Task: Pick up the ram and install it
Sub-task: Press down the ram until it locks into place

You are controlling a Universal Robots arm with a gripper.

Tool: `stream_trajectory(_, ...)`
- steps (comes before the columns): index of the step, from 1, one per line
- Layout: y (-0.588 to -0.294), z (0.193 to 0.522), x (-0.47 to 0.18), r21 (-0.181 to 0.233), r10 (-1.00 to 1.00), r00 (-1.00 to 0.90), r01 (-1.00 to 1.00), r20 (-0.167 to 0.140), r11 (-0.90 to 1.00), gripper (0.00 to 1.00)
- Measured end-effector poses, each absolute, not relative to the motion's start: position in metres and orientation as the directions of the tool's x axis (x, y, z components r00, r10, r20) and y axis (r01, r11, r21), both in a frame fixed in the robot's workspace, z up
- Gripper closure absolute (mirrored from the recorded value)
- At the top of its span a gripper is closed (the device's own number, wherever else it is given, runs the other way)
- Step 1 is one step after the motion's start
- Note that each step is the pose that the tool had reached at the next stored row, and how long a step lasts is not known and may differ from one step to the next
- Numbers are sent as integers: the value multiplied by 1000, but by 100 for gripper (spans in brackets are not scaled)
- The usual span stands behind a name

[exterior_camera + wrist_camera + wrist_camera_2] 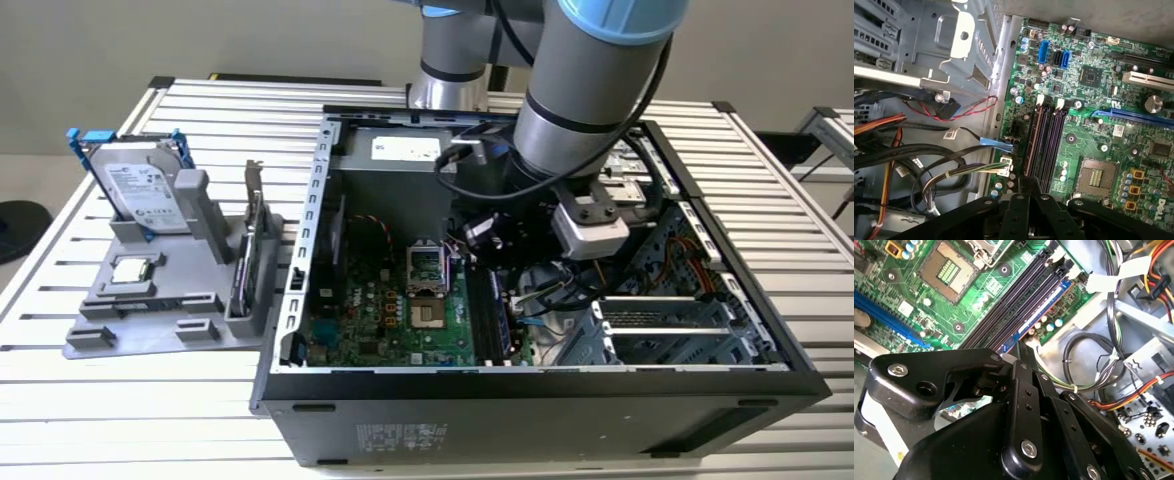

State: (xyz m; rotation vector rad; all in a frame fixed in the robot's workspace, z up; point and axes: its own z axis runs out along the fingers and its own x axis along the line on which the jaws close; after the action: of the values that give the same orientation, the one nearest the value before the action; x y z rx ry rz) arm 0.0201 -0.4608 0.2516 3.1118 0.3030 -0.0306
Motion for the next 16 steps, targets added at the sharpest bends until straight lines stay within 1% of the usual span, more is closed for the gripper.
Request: stream_trajectory(16,-461,252,20,13,363,931,364,-21,-931,100)
